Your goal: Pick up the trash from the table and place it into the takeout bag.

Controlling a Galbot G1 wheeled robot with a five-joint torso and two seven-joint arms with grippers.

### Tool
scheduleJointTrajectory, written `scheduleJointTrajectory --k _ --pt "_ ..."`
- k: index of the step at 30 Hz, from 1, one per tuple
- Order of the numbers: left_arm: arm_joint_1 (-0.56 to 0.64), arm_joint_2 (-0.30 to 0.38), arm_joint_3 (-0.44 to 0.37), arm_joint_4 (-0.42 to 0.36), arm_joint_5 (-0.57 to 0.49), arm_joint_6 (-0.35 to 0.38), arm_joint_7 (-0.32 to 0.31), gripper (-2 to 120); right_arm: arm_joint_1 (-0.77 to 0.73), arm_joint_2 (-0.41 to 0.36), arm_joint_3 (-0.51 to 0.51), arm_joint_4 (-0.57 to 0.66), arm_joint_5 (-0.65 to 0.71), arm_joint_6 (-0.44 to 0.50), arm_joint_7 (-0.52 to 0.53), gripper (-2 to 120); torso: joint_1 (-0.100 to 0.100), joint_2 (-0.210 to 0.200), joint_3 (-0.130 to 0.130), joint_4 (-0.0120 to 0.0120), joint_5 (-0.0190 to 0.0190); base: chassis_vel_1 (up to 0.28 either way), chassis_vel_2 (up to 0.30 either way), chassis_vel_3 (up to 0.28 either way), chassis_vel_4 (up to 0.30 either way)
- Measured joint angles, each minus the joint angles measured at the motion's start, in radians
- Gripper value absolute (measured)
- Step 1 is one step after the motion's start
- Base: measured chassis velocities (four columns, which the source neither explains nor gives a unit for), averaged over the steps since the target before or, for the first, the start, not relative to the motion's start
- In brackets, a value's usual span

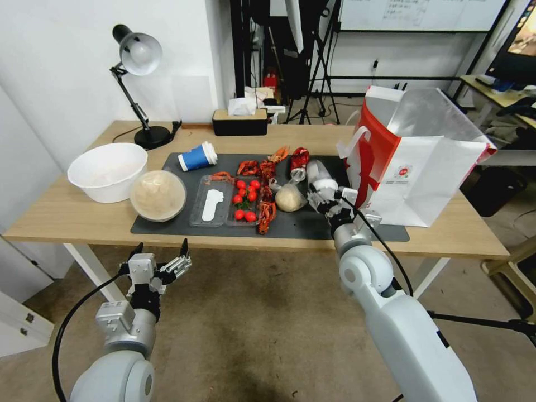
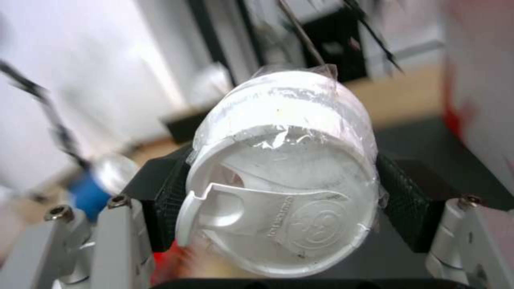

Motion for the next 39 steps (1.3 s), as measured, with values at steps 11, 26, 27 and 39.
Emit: scheduleJointTrajectory --k 11,26,27,39 --pt "0.006 -0.006 0.002 -0.002 0.009 -0.008 0.0 100 0.05 -0.067 0.073 0.177 0.108 0.11 -0.181 71 0.0 0.0 0.0 0.0 0.0001 0.0 0.0 0.0 0.0" --pt "0.009 -0.01 0.01 -0.006 0.019 -0.012 0.0 100 0.222 -0.235 0.265 0.146 0.17 -0.06 0.116 71 0.0 0.0 0.0 -0.0001 0.0002 0.0 0.0 0.0 0.0" --pt "0.01 -0.011 0.011 -0.006 0.019 -0.012 0.0 100 0.23 -0.241 0.266 0.136 0.176 -0.076 0.142 71 0.0 0.0 0.0 -0.0001 0.0003 0.0 0.0 0.0 0.0" --pt "0.015 -0.011 0.01 -0.007 0.021 -0.022 0.0 100 0.283 -0.241 0.256 0.065 0.261 -0.229 0.358 78 0.0 0.0 0.0 0.0001 0.0003 0.0 0.0 0.0 0.0"
